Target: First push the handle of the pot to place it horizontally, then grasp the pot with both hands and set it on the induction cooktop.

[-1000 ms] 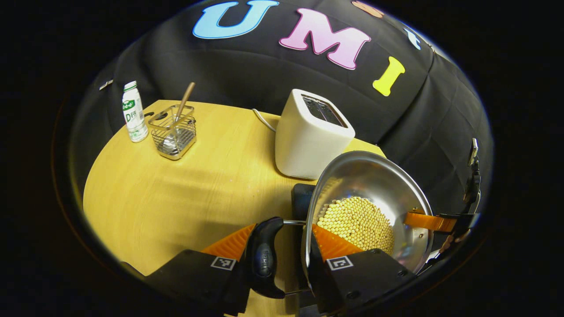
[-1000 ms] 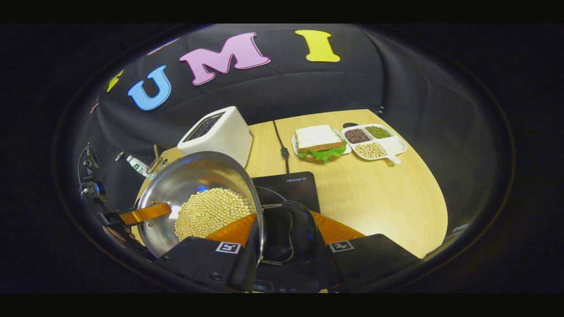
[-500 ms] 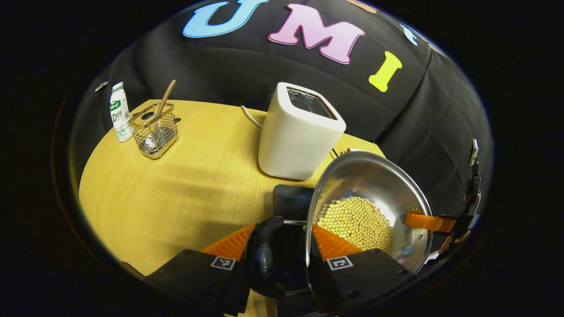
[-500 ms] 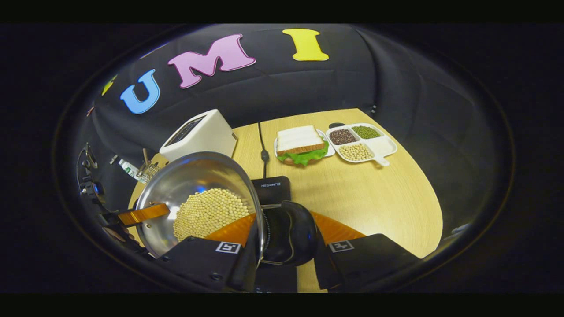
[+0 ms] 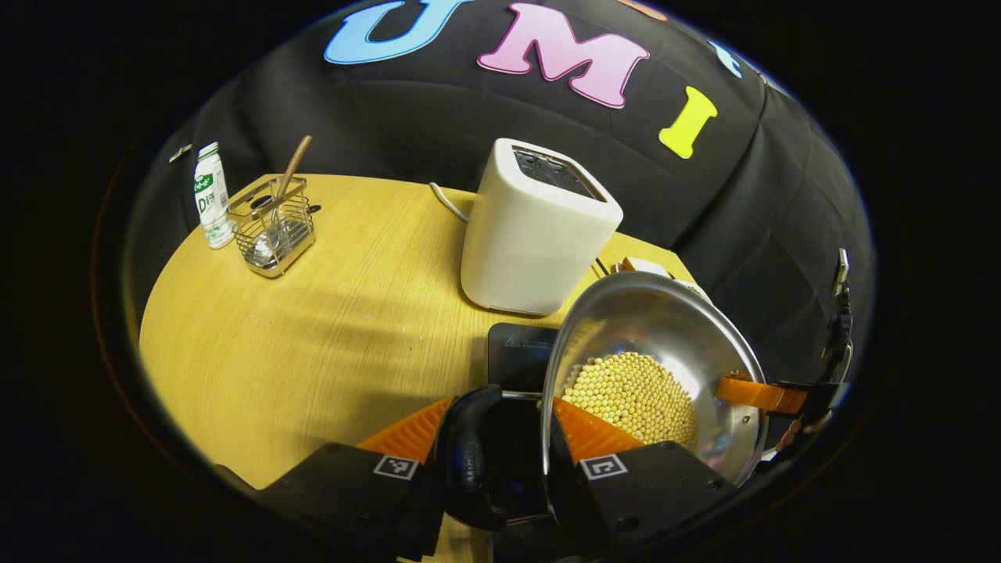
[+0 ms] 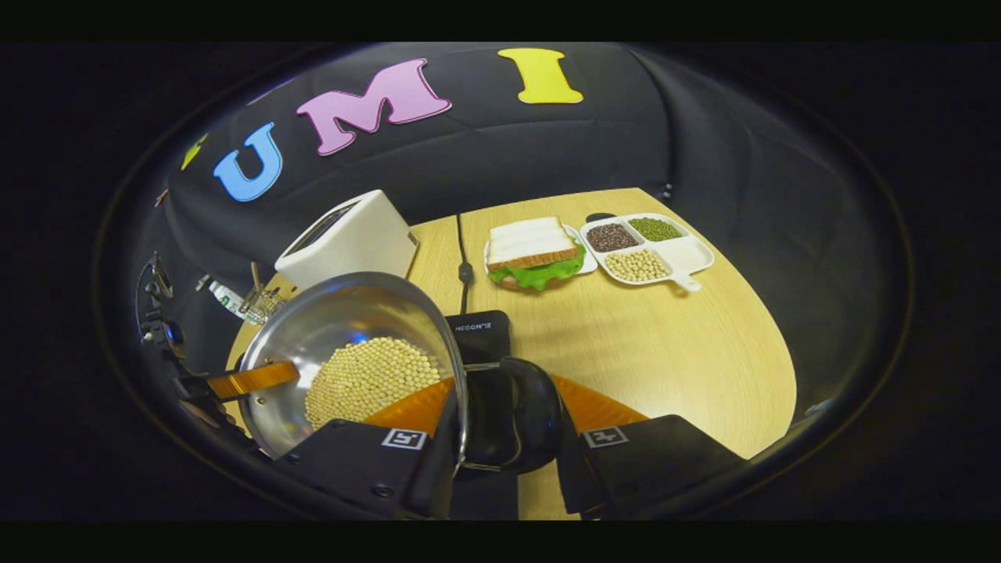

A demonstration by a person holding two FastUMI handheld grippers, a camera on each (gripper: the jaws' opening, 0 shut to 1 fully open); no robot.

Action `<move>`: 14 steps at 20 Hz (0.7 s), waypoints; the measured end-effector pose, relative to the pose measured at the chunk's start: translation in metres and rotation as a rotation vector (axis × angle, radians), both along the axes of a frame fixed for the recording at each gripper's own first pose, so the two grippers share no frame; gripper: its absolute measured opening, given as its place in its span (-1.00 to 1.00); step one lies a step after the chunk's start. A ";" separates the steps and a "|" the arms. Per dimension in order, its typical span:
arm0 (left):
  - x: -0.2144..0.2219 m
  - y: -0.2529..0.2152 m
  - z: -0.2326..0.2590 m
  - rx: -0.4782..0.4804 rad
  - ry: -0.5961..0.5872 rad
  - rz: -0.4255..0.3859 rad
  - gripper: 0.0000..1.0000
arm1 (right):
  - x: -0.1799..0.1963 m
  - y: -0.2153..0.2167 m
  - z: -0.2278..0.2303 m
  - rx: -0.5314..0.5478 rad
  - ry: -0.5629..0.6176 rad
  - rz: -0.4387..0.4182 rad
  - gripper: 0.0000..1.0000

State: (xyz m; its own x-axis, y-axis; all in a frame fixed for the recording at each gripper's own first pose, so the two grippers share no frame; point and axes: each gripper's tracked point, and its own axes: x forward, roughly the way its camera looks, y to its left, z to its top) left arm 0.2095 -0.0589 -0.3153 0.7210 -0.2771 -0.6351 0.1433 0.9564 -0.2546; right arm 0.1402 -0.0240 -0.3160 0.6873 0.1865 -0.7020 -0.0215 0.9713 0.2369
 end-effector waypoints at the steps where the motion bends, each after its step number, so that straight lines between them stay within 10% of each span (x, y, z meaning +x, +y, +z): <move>1: 0.001 0.000 0.000 -0.007 0.000 0.008 0.22 | 0.001 0.000 0.000 0.000 -0.005 0.006 0.16; 14: -0.005 -0.001 -0.004 0.014 0.026 0.028 0.31 | 0.003 0.000 -0.001 0.043 -0.022 -0.017 0.22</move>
State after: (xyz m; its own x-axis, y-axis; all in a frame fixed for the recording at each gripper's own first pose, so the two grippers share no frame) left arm 0.2045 -0.0601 -0.3194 0.7117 -0.2480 -0.6573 0.1104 0.9635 -0.2440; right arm 0.1432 -0.0244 -0.3169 0.7060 0.2039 -0.6783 -0.0104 0.9605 0.2780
